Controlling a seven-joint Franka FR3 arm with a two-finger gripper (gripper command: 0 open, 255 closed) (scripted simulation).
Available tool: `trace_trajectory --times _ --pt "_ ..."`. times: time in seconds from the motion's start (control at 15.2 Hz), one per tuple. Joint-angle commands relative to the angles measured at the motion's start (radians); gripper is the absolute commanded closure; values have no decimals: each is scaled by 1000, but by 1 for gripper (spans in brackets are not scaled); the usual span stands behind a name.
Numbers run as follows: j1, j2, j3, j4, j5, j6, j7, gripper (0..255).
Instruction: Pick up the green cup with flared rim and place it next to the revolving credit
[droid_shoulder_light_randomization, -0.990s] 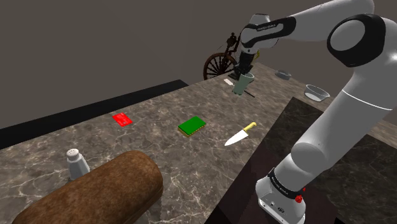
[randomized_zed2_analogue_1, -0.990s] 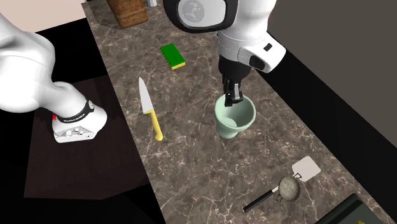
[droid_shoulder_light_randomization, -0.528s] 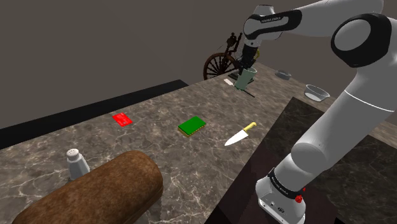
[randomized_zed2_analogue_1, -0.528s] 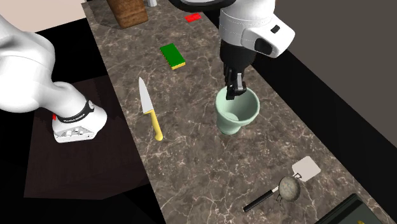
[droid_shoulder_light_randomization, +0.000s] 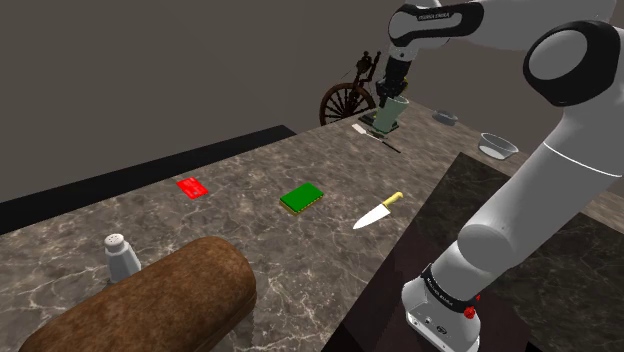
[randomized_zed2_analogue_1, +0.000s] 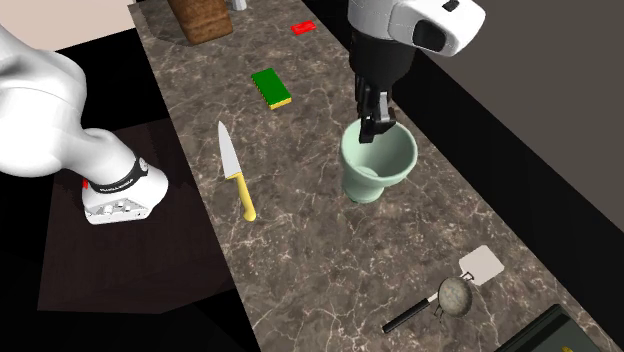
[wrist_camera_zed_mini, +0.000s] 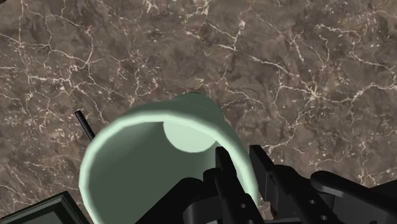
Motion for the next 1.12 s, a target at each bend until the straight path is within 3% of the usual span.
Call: trace_trajectory --times 0.0,0.66,1.06 --pt "0 2 0 31 1 -28 -4 255" --pt "0 10 0 162 6 -152 -18 255" --pt "74 -49 71 98 -10 -162 129 255"
